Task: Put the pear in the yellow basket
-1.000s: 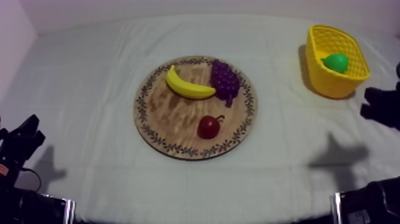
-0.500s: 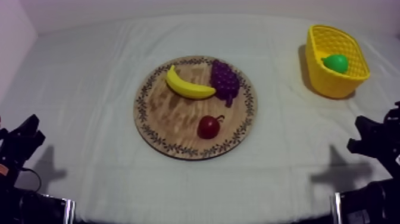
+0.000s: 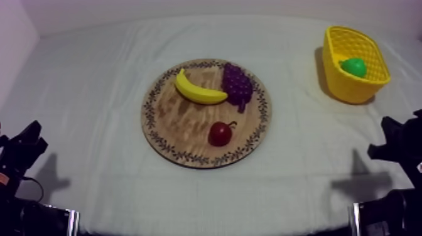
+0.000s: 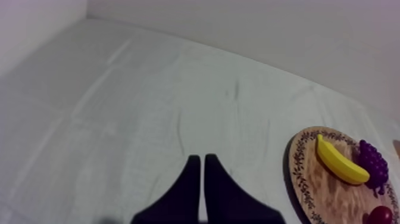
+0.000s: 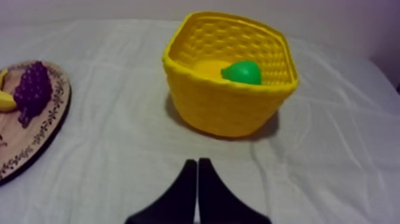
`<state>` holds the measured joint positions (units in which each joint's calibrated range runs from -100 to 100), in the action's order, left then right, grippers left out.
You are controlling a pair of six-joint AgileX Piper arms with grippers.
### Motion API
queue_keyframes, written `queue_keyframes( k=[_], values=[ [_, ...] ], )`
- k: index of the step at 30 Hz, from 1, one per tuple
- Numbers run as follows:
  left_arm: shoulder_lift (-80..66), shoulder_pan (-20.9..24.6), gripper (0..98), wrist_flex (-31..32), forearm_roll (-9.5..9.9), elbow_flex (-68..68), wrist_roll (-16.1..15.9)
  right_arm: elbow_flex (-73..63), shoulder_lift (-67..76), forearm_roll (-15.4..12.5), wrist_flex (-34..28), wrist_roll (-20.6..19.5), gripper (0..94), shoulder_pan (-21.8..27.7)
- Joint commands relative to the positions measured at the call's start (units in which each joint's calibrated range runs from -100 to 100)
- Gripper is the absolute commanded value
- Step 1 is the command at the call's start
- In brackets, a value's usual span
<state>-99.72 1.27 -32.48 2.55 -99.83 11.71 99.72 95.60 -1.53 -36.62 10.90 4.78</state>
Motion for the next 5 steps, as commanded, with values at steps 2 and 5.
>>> queue_keyframes(
  k=[2, 5],
  values=[
    [0.0, 0.0, 0.1, 0.0, 0.01, 0.1, 0.0, 0.0, 0.1, 0.0, 0.0, 0.7, 0.5, 0.1],
    [0.0, 0.0, 0.1, 0.0, 0.01, 0.1, 0.0, 0.1, 0.1, 0.0, 0.0, 0.7, 0.5, 0.1]
  ],
)
